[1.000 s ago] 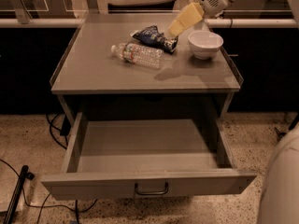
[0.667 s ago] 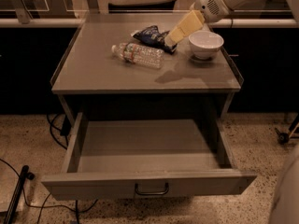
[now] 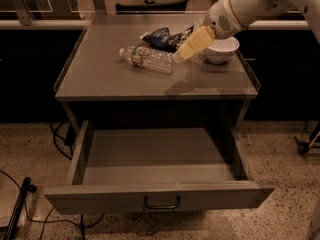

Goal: Place water bottle into top drawer

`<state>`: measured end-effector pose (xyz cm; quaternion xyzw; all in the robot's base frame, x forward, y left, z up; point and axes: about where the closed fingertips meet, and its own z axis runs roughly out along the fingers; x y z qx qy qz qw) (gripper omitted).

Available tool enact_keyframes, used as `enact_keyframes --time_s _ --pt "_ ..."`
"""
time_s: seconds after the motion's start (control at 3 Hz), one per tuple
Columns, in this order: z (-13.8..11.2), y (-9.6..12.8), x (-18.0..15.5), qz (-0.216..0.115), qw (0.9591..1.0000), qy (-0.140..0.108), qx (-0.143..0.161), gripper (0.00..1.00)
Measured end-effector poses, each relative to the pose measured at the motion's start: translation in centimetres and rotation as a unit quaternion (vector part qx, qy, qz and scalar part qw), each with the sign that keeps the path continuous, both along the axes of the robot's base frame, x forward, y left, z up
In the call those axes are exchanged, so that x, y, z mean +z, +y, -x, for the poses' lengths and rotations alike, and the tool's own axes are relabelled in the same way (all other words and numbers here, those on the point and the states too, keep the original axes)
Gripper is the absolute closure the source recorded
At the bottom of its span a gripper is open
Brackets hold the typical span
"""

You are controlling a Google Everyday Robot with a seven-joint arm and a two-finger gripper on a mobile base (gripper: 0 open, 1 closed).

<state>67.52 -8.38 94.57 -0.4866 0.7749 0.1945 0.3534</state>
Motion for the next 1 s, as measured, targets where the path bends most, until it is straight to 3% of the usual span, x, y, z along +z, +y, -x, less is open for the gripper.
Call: enact_keyframes --time_s 0.33,0.67,1.0 --pt "0.8 1.4 -1.6 0.005 0.9997 0.013 0.018 0.00" --pt "0.1 2.8 -2.5 0.015 0.9993 0.009 0.034 0.00" --pt "-2.3 4.1 -2.7 0.033 0.9985 -0.008 0.042 0.00"
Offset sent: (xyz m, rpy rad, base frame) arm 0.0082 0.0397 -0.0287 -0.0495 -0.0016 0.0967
